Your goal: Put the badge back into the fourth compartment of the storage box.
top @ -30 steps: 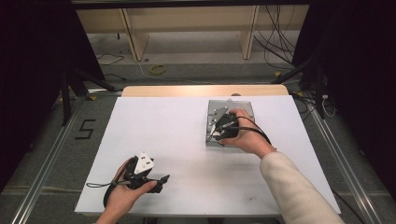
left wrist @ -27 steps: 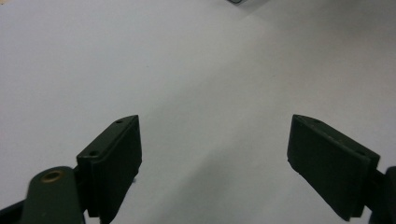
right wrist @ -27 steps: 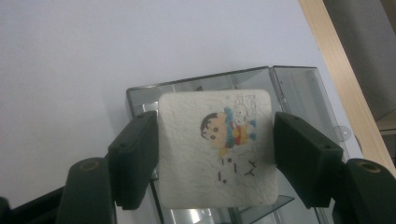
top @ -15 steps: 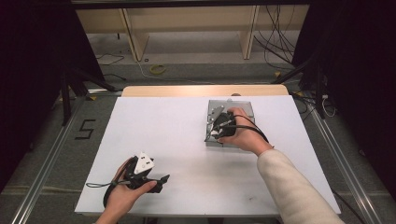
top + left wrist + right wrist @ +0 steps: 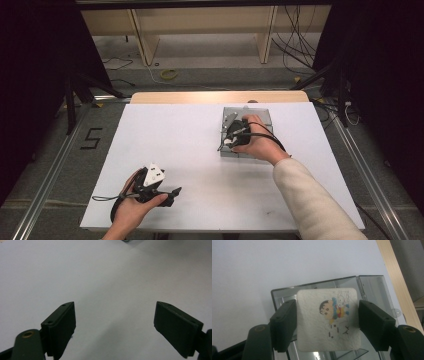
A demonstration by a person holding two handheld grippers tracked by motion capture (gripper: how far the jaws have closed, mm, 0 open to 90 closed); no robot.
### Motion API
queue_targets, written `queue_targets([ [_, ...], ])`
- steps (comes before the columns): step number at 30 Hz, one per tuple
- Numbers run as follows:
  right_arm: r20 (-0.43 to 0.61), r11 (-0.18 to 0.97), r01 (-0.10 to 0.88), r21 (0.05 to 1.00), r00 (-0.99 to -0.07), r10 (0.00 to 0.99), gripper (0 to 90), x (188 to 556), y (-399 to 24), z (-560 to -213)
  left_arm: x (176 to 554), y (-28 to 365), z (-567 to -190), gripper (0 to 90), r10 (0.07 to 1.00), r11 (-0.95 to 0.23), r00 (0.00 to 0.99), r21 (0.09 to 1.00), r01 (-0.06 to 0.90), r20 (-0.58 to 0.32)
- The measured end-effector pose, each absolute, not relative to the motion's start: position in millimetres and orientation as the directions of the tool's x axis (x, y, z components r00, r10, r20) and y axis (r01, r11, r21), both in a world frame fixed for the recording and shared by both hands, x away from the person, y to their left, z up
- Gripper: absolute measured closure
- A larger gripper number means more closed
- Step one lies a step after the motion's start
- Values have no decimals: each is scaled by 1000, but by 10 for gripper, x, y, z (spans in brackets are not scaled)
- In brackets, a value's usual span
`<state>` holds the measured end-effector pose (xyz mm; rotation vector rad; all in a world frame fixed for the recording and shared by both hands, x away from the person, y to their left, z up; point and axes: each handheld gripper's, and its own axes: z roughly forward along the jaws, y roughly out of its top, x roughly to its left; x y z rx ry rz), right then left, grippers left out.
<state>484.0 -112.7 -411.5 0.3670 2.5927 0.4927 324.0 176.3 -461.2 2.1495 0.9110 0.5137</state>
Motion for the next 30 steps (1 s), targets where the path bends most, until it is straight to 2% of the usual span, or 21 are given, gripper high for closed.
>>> queue_targets([
  [30,-405,924,171,341,-861,309,335,4932,-1056,-4250,3239,1761,-4615,172,740,-479,668,757,445,75],
])
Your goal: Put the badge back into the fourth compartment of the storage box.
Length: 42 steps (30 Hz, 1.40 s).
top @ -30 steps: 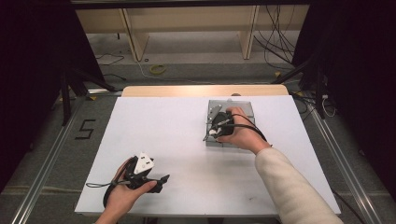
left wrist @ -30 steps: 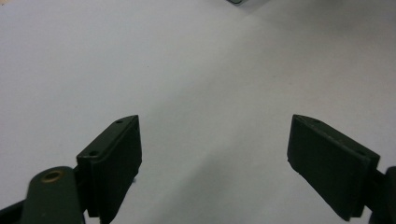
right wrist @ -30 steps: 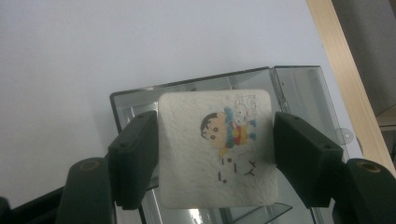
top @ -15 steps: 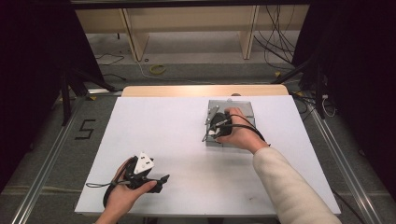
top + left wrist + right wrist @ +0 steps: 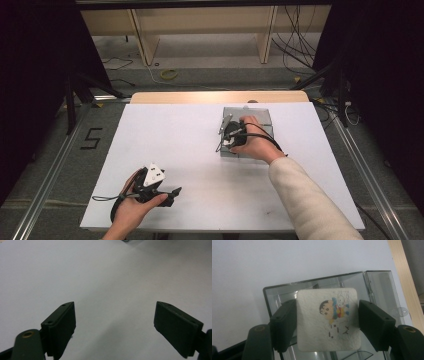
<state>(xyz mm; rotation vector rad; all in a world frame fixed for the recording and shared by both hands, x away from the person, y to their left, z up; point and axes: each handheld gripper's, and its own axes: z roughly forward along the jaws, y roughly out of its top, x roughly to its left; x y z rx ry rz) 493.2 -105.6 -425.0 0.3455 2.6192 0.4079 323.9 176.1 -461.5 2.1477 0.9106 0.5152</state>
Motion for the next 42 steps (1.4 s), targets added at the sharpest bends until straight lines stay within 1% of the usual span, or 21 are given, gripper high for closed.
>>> queue_targets([
  [13,-388,924,197,328,-864,322,335,4957,-1026,-4284,3239,1756,-4615,172,741,-475,667,759,446,72],
  [14,-392,928,184,323,-867,308,335,4969,-1026,-4286,3239,1756,-4615,172,741,-475,667,759,445,72],
  [32,-359,927,209,312,-877,319,334,5005,-996,-4304,3240,1754,-4616,172,741,-476,668,759,445,73],
  [42,-361,929,208,306,-877,315,334,5014,-971,-4308,3240,1755,-4615,172,740,-476,668,758,445,72],
])
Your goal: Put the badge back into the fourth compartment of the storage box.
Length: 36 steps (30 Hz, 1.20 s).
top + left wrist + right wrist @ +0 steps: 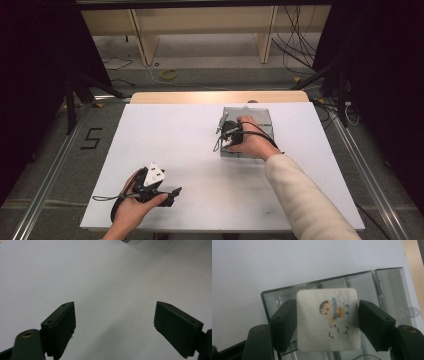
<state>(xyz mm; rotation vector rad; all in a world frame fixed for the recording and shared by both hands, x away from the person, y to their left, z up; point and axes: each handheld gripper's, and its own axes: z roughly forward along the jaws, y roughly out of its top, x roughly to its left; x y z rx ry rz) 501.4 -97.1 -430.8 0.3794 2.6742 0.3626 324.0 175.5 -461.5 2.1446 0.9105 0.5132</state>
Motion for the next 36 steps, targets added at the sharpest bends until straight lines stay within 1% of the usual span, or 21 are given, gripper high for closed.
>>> queue_targets([
  [9,-359,933,203,297,-882,306,334,5026,-961,-4324,3240,1755,-4616,172,741,-476,668,759,445,73],
  [12,-350,932,218,291,-882,315,334,5019,-949,-4319,3240,1755,-4616,172,739,-478,669,758,444,74],
  [16,-347,934,207,291,-887,304,334,5030,-943,-4323,3240,1754,-4615,172,739,-477,669,759,444,73],
  [25,-337,930,223,291,-886,318,333,5032,-939,-4336,3241,1756,-4615,172,739,-478,670,758,444,73],
  [29,-331,931,217,293,-891,312,333,5041,-948,-4337,3242,1756,-4617,172,739,-478,670,757,445,73],
  [30,-324,929,229,291,-890,321,340,5034,-948,-4337,3241,1756,-4616,172,739,-478,670,757,445,73],
  [31,-322,930,226,288,-892,317,378,5035,-951,-4335,3241,1756,-4615,172,739,-477,670,758,445,72],
  [32,-326,932,215,293,-894,308,368,5041,-954,-4334,3241,1756,-4615,172,739,-477,670,758,445,72],
  [36,-315,924,221,312,-894,320,362,5038,-953,-4335,3240,1755,-4616,172,739,-477,670,758,444,73],
])
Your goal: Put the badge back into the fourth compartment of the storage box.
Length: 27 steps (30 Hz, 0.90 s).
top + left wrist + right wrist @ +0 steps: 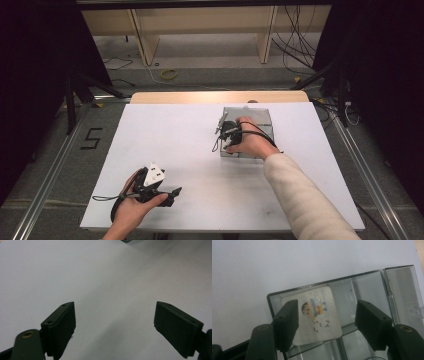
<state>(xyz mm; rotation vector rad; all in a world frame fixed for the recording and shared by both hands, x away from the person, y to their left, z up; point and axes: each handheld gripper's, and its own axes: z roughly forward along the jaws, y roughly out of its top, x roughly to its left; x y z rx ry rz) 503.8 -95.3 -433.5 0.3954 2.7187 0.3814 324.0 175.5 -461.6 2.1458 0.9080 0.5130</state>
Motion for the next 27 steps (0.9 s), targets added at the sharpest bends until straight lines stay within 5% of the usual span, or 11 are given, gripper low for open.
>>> queue_targets([
  [8,-310,905,261,336,-876,368,448,5039,-968,-4307,3242,1757,-4617,172,738,-479,670,757,444,74],
  [19,-272,885,289,366,-876,398,827,5051,-971,-4293,3239,1762,-4613,172,738,-479,671,757,444,73],
  [27,-251,836,340,430,-845,472,875,5015,-1043,-4320,3236,1766,-4618,172,740,-477,668,759,444,75],
])
